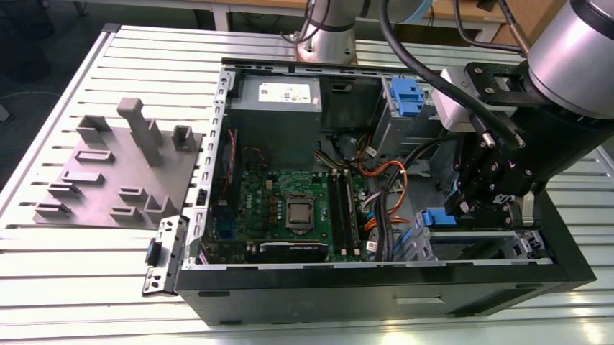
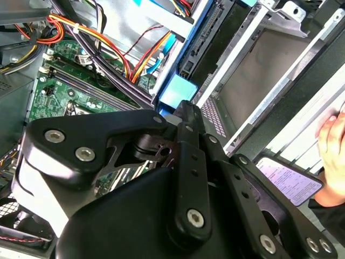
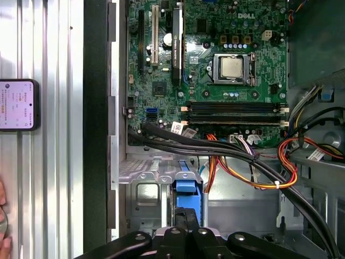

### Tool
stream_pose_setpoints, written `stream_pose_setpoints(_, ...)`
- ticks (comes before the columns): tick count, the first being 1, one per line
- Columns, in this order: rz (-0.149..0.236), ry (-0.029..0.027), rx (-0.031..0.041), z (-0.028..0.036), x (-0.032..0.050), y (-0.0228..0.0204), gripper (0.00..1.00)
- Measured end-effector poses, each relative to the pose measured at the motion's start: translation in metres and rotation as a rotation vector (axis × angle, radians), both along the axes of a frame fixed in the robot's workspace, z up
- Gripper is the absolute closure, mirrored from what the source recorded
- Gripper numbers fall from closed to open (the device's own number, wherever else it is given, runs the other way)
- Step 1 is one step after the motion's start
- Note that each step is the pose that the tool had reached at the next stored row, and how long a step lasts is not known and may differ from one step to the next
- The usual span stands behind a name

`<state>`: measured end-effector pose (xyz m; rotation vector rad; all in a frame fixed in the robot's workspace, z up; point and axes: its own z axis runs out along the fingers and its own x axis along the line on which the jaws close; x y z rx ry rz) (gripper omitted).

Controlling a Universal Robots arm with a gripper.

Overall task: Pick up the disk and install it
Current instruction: 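Insert the first disk wire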

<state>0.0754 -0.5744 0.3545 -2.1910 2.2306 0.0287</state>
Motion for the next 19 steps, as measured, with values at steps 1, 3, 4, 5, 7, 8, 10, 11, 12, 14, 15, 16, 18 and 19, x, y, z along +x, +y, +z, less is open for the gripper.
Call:
stream_pose_setpoints(1,0.000,0.0000,0.0001,0.0000,0.0004,0.0000,0.89)
stream_pose_setpoints(3,0.000,0.0000,0.0001,-0.0001,0.0025,0.0000,0.89)
stream_pose_setpoints(4,0.000,0.0000,0.0001,-0.0002,0.0039,0.0000,0.89)
stream_pose_setpoints(5,0.000,0.0001,0.0001,-0.0002,0.0052,0.0000,0.89)
stream_pose_setpoints(7,0.000,0.0002,0.0001,-0.0002,0.0061,0.0001,0.89)
stream_pose_setpoints(8,0.000,0.0002,0.0000,-0.0002,0.0061,0.0000,0.89)
stream_pose_setpoints(10,0.000,0.0002,0.0000,-0.0002,0.0113,0.0000,0.89)
stream_pose_setpoints(11,0.000,0.0002,0.0000,-0.0002,0.0114,0.0000,0.89)
stream_pose_setpoints(12,0.000,0.0002,0.0000,-0.0002,0.0114,0.0000,0.89)
stream_pose_setpoints(14,0.000,0.0002,0.0000,-0.0002,0.0115,0.0000,0.89)
stream_pose_setpoints(15,0.000,0.0002,0.0000,-0.0002,0.0116,0.0000,0.89)
stream_pose_setpoints(16,0.000,0.0002,-0.0001,-0.0002,0.0117,0.0000,0.89)
stream_pose_setpoints(18,0.000,0.0002,0.0000,-0.0002,0.0118,0.0000,0.89)
stream_pose_setpoints(19,0.000,0.0002,0.0000,-0.0002,0.0118,0.0000,0.89)
